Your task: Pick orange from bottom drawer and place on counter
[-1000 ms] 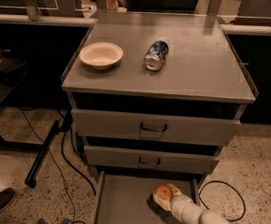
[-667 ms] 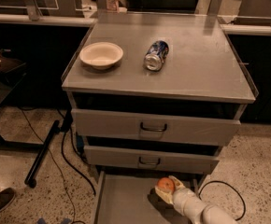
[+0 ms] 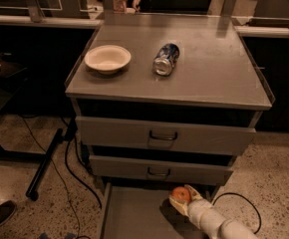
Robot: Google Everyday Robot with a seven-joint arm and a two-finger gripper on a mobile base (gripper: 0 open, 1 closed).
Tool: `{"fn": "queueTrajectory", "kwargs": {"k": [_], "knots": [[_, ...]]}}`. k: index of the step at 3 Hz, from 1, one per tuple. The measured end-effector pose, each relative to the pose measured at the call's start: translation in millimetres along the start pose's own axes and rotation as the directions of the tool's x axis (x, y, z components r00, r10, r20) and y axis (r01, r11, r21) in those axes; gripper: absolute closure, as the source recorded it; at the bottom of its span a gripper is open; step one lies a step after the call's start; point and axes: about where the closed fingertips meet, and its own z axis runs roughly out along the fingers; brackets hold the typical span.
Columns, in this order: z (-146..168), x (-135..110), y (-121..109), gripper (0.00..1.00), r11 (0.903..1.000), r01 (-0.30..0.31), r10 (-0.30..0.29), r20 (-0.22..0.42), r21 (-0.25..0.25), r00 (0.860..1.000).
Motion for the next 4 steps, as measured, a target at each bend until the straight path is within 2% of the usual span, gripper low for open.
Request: {"fn": "queueTrajectory", "kwargs": {"k": [2,3,4], "knots": [[-59.7,-81.7,-22.2,1.0,0.9922,0.081,-0.089,0.08,0.094,0.993],[-72.3,-113.6,-23.4,1.0,0.9872,0.126,-0.136,0.103,0.098,0.985],[-74.2,-119.6,-23.0,1.0,0.9861,0.136,-0.146,0.106,0.095,0.984]]}}
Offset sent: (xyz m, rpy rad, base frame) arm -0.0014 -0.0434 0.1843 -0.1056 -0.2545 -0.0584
